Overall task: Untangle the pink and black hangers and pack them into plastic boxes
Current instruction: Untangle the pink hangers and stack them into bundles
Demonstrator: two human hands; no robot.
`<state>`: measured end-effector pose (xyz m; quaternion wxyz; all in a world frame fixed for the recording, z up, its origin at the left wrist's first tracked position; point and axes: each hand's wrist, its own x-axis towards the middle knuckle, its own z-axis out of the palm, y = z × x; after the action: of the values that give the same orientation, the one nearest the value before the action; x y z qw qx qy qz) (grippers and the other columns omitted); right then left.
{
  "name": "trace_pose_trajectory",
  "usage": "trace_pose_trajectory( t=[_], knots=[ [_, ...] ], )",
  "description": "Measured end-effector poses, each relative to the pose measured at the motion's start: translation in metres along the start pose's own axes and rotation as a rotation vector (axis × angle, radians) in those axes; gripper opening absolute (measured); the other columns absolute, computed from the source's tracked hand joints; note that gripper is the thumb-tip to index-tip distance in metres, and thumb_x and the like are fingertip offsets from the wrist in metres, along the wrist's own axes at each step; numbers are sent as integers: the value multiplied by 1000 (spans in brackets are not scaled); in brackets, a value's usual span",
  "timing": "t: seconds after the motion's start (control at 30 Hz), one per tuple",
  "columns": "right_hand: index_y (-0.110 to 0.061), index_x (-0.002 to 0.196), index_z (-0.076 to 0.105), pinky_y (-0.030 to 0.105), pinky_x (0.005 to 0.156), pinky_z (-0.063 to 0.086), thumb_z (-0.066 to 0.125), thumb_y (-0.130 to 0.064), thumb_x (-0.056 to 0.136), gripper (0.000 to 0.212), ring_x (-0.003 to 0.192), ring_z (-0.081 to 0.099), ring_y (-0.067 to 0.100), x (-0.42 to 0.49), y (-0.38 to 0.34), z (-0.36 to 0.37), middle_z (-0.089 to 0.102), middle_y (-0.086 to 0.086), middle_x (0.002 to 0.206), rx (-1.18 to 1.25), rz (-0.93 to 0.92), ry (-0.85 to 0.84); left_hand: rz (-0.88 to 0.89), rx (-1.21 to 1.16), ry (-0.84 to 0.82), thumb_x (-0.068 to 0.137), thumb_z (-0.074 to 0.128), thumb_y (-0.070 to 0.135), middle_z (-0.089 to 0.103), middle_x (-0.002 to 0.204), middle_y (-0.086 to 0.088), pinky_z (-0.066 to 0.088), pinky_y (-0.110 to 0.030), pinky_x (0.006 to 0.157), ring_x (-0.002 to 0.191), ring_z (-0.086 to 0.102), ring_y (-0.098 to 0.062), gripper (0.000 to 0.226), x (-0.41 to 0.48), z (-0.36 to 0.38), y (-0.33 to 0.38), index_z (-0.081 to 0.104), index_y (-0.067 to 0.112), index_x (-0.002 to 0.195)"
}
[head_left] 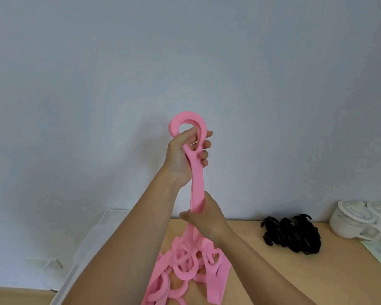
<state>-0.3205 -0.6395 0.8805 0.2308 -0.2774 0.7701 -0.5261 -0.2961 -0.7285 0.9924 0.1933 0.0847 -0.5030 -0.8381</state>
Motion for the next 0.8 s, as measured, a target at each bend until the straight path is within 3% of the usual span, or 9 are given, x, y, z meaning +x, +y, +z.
trace_pose_trajectory(
  t=[0.1, 0.17, 0.3, 0.43, 0.57, 0.63, 0.8],
  knots=[
    [-16, 90, 46, 22, 58, 37, 68, -27, 78, 27, 67, 44, 11, 2, 11, -2, 42, -8, 74, -328, -15, 25, 49, 173, 96, 83, 57, 30, 54, 65, 2, 33, -19, 47, 44, 41, -7, 21, 1, -7, -7, 63, 11, 91],
    [-14, 91, 46, 23, 57, 36, 66, -28, 78, 28, 66, 43, 11, 4, 13, -3, 42, -7, 75, -395, -34, 21, 72, 236, 103, 72, 59, 32, 56, 61, 5, 34, -19, 47, 43, 41, -7, 26, 1, -9, -10, 64, 13, 89],
    [-11, 105, 45, 29, 63, 44, 68, -22, 76, 38, 72, 46, 17, 9, 11, -4, 44, 2, 89, -313, 5, -100, 111, 264, 77, 70, 58, 32, 57, 59, 5, 34, -19, 46, 43, 41, -7, 27, 5, -7, -10, 65, 14, 88],
    [-15, 98, 41, 25, 59, 43, 66, -13, 77, 32, 67, 43, 13, 17, 12, -6, 40, 0, 83, -249, 2, -119, 99, 184, 33, 76, 56, 30, 56, 60, 4, 34, -19, 47, 44, 41, -7, 24, 8, -3, -9, 65, 12, 90],
    [-22, 92, 42, 15, 54, 39, 61, -10, 82, 24, 62, 47, 7, 17, 17, 0, 46, -5, 76, -207, -74, -27, 80, 145, -5, 82, 55, 25, 56, 62, 3, 33, -19, 47, 44, 41, -7, 19, 8, 4, -12, 65, 11, 91],
    [-21, 97, 40, 18, 61, 42, 62, -16, 82, 27, 70, 51, 12, 17, 22, 6, 49, -2, 81, -181, -65, 27, 77, 149, -20, 89, 51, 21, 57, 62, 3, 33, -19, 47, 44, 42, -7, 17, 6, 5, -15, 64, 10, 92],
    [-12, 107, 42, 25, 64, 41, 68, -23, 81, 39, 71, 44, 15, 20, 31, 15, 42, -2, 78, -115, -44, 57, 47, 83, -49, 72, 53, 32, 63, 65, -1, 42, -20, 47, 48, 48, -10, 32, 3, 3, -19, 65, 8, 90]
  ],
)
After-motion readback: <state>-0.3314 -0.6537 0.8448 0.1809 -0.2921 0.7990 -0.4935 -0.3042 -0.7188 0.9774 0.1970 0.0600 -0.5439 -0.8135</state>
